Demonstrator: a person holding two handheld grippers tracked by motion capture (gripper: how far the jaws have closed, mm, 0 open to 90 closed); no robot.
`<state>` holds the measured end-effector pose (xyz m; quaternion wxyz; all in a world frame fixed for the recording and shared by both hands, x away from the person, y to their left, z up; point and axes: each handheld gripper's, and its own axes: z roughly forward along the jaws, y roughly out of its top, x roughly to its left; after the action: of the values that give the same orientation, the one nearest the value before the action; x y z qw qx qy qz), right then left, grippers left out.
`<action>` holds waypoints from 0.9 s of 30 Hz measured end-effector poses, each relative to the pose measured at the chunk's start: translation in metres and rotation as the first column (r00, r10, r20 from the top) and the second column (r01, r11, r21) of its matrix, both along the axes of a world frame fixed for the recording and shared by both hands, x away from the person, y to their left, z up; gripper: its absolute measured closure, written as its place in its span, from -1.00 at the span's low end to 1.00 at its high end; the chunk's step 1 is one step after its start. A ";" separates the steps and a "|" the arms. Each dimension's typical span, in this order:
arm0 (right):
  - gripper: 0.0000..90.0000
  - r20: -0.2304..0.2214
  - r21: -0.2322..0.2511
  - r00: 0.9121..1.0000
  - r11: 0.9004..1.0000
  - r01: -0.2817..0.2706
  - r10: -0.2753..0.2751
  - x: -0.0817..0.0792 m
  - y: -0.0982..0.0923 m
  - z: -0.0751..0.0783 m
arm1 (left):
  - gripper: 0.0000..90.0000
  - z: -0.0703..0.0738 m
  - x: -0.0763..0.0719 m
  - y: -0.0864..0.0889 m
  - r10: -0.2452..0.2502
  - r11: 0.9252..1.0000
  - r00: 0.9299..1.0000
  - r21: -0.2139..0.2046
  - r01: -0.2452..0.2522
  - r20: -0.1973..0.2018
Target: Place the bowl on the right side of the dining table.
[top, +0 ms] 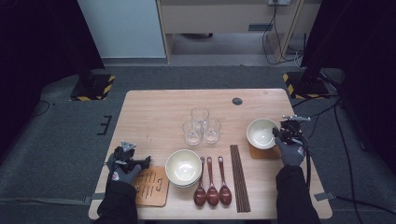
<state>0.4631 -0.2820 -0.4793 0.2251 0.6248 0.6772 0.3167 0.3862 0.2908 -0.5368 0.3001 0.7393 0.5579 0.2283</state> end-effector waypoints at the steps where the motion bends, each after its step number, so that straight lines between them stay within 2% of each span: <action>1: 0.82 -0.005 0.002 1.000 1.000 0.006 -0.006 0.001 0.000 -0.001 | -1.00 0.000 0.000 0.000 0.000 1.000 1.000 0.000 0.000 0.000; 16: 0.83 -0.038 0.012 0.999 1.000 0.021 -0.021 0.003 -0.001 -0.004 | -1.00 0.000 0.000 0.000 0.000 1.000 1.000 0.000 0.000 0.000; 24: 0.82 -0.071 -0.020 0.997 0.999 0.035 -0.036 0.004 -0.005 -0.008 | -1.00 0.000 0.000 0.000 0.000 1.000 1.000 0.000 0.000 0.000; 27: 0.81 -0.083 -0.012 0.995 0.999 0.048 -0.049 0.004 -0.008 -0.010 | -1.00 0.000 0.000 0.000 0.001 1.000 1.000 0.000 -0.001 0.000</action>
<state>0.4673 -0.2901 -0.4896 0.2075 0.6526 0.6723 0.2813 0.3862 0.2908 -0.5368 0.2999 0.7391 0.5582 0.2284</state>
